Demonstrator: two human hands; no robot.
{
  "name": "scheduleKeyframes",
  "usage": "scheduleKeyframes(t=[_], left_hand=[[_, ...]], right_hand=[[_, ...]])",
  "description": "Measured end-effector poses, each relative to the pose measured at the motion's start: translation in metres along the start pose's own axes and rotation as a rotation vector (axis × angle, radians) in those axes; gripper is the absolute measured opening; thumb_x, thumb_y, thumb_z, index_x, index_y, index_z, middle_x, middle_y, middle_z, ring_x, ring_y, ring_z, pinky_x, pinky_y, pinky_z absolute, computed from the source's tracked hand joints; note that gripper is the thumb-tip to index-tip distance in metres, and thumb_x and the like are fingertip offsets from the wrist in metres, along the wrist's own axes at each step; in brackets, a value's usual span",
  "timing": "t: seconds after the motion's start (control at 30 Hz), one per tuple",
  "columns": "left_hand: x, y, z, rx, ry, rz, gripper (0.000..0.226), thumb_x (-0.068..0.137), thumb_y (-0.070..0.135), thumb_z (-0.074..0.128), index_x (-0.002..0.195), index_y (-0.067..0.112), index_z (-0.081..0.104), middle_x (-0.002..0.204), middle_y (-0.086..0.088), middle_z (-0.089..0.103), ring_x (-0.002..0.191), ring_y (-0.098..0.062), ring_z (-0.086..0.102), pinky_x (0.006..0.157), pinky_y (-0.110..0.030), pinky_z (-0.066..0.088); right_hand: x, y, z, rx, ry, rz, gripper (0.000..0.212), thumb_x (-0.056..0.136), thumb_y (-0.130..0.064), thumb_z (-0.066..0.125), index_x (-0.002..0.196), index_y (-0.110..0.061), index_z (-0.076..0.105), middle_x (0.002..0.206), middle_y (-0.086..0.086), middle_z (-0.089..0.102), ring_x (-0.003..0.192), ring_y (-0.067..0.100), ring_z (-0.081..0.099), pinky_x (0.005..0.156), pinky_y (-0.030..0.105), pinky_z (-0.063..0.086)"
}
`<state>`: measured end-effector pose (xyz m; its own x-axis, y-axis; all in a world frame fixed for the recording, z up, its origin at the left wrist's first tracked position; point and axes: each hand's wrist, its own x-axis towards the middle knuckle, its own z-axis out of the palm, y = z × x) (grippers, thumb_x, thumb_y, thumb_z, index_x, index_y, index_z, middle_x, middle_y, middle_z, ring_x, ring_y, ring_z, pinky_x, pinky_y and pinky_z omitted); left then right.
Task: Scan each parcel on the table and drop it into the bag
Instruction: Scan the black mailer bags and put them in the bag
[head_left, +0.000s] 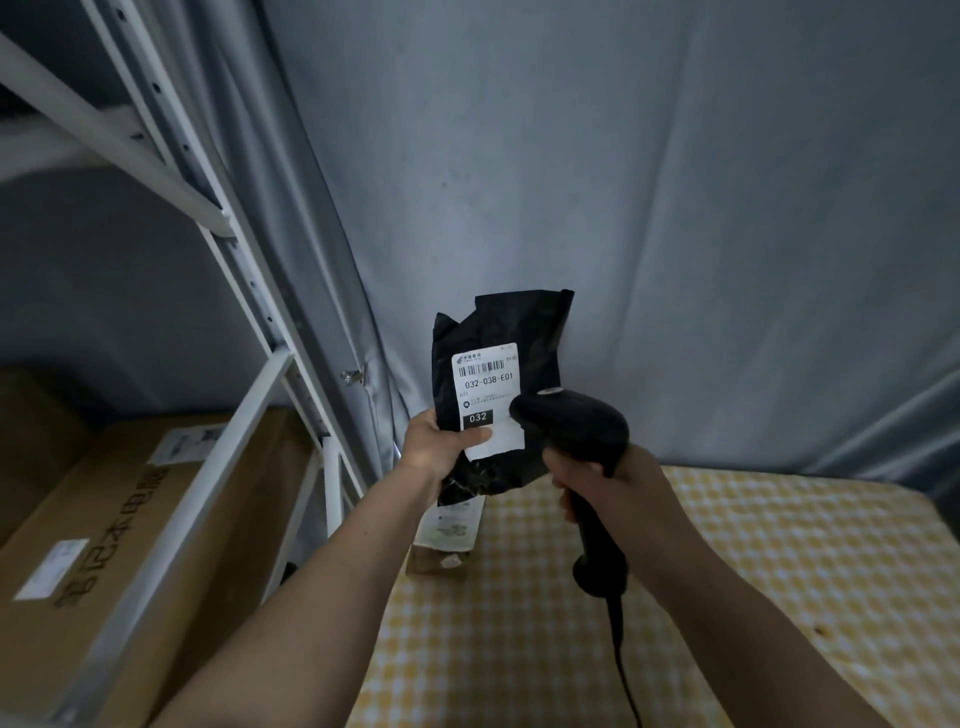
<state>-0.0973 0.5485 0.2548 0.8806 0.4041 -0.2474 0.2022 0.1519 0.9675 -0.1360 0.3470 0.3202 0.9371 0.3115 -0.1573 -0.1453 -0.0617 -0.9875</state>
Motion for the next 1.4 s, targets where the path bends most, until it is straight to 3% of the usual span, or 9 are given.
scheduleKeyframes(t=[0.27,0.5,0.67,0.9,1.13,1.4], left_hand=[[-0.008,0.003,0.003,0.027,0.032,-0.007,0.037,0.075,-0.006,0.076,0.106,0.011,0.069,0.109,-0.011,0.072,0.098,-0.028,0.070,0.089,-0.045,0.056],[-0.015,0.009,0.009,0.046,0.013,0.001,0.037,0.077,-0.005,0.075,0.109,0.012,0.066,0.110,-0.008,0.071,0.098,-0.024,0.069,0.071,-0.029,0.056],[-0.013,0.007,0.013,0.080,-0.009,0.007,0.042,0.076,-0.004,0.076,0.114,0.010,0.066,0.114,-0.009,0.071,0.102,-0.026,0.068,0.087,-0.041,0.056],[-0.004,0.004,0.015,0.080,-0.013,0.017,0.046,0.072,-0.008,0.077,0.114,0.005,0.066,0.109,-0.011,0.072,0.099,-0.028,0.069,0.091,-0.046,0.055],[0.004,0.001,0.010,0.102,-0.020,0.010,0.037,0.075,-0.009,0.074,0.106,0.009,0.066,0.106,-0.009,0.072,0.092,-0.023,0.069,0.073,-0.029,0.057],[0.013,-0.002,0.002,0.146,-0.035,0.011,0.034,0.076,-0.006,0.075,0.099,0.018,0.066,0.109,-0.006,0.071,0.099,-0.022,0.067,0.084,-0.033,0.055]], right_hand=[[-0.008,-0.006,-0.005,-0.030,0.008,-0.025,0.015,0.087,-0.019,0.066,0.087,-0.004,0.066,0.059,0.002,0.062,0.055,0.014,0.059,0.052,0.016,0.050],[-0.012,-0.007,-0.008,-0.064,0.030,-0.026,0.015,0.087,-0.021,0.066,0.090,-0.007,0.064,0.065,0.003,0.063,0.055,0.010,0.059,0.052,0.015,0.049],[-0.013,-0.008,-0.012,-0.096,0.056,-0.058,0.012,0.087,-0.021,0.066,0.086,-0.009,0.062,0.063,0.000,0.060,0.050,0.004,0.057,0.049,0.011,0.045],[-0.012,-0.005,-0.012,-0.098,0.096,-0.074,0.011,0.085,-0.017,0.068,0.080,-0.010,0.061,0.060,0.003,0.059,0.044,0.002,0.054,0.047,0.012,0.045],[-0.008,-0.001,-0.008,-0.070,0.105,-0.065,0.009,0.085,-0.018,0.068,0.086,-0.010,0.064,0.061,0.004,0.058,0.053,0.010,0.055,0.051,0.016,0.048],[0.000,0.004,0.000,-0.091,0.114,-0.057,0.006,0.086,-0.020,0.067,0.086,-0.016,0.063,0.063,0.005,0.061,0.055,0.011,0.059,0.054,0.016,0.051]])
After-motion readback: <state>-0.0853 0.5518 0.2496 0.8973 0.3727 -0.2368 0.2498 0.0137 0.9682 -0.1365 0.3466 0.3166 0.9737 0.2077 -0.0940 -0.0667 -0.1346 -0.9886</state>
